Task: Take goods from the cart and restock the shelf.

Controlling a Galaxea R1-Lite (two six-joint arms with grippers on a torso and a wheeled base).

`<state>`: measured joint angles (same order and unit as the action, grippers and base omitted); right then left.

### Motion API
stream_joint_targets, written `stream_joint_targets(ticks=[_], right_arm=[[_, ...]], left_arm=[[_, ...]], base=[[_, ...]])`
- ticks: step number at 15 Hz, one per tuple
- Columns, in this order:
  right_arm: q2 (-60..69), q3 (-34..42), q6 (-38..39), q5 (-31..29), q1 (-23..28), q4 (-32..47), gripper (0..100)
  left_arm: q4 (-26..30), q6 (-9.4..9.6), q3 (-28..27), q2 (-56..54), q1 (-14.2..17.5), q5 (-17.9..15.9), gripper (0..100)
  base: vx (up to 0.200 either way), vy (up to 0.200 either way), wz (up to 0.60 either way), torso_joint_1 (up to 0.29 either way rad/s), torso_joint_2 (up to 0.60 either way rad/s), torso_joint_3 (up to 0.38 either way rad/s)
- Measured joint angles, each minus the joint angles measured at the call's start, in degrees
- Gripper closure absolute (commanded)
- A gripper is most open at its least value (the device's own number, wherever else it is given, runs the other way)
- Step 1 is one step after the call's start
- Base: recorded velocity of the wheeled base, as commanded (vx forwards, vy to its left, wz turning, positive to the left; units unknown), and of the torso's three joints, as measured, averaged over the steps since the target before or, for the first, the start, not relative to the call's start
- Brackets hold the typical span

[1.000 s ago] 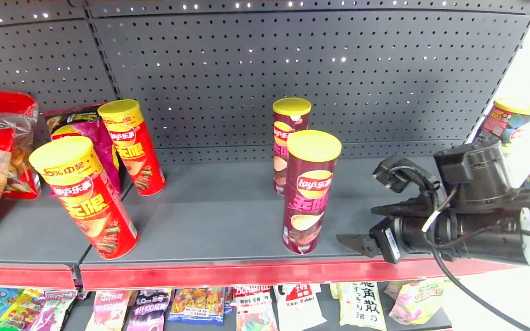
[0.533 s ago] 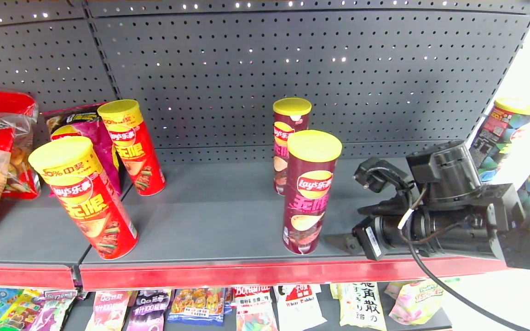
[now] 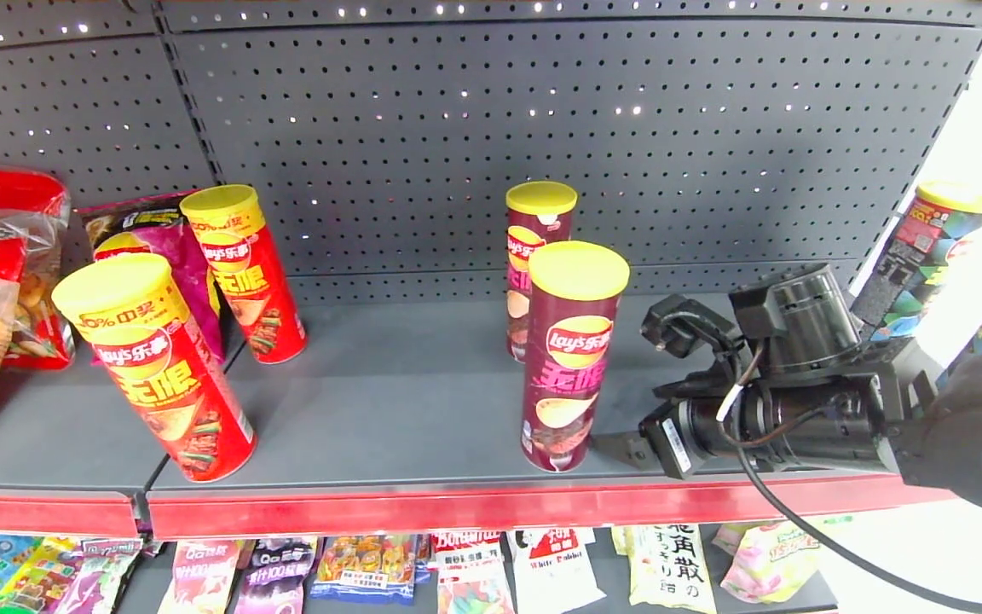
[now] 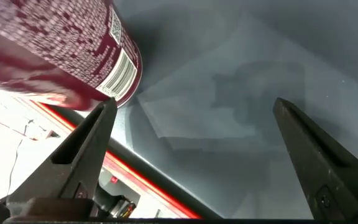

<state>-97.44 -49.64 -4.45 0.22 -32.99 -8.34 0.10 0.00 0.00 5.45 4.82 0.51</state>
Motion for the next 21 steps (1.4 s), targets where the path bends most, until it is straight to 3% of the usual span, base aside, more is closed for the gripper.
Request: stream_joint_targets(ticks=[21], right_arm=[[-2.3, -2.8, 0.0, -2.1, -1.1, 0.0, 0]], left_arm=[[0.0, 0.0, 0.0, 0.0, 0.0, 0.0, 0]], base=[[0.0, 0.0, 0.0, 0.0, 0.0, 0.0]])
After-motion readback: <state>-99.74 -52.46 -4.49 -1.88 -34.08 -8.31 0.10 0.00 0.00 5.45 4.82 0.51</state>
